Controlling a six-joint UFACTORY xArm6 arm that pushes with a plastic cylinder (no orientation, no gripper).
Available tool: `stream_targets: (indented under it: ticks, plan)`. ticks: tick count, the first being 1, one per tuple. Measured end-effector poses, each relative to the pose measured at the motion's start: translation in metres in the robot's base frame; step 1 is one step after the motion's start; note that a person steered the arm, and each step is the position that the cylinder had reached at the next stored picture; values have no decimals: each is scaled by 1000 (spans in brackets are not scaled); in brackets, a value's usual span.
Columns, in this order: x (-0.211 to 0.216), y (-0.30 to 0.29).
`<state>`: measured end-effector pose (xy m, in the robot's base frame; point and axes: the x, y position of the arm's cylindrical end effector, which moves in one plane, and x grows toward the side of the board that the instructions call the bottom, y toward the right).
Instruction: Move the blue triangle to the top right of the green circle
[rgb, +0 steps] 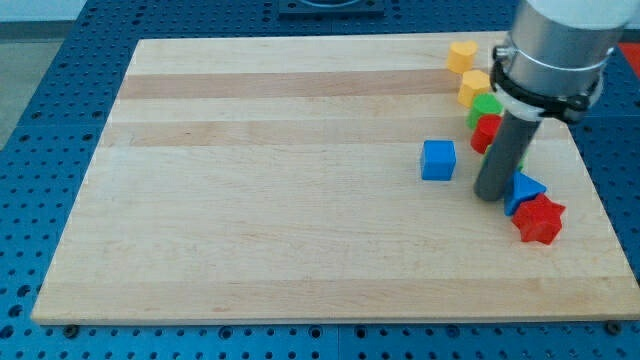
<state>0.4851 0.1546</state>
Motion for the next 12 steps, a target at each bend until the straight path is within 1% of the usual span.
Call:
stream_targets:
  ticks: [1, 2, 3, 4, 5, 7, 8, 9, 11, 12]
  plan:
    - [-12, -57]
    - [-35, -39]
    - [-43, -30]
    - [-37, -22]
    - [-46, 2]
    - [-106, -24]
    - [-129, -50]
    - [-149, -59]
    - [-123, -43]
    - [-138, -21]
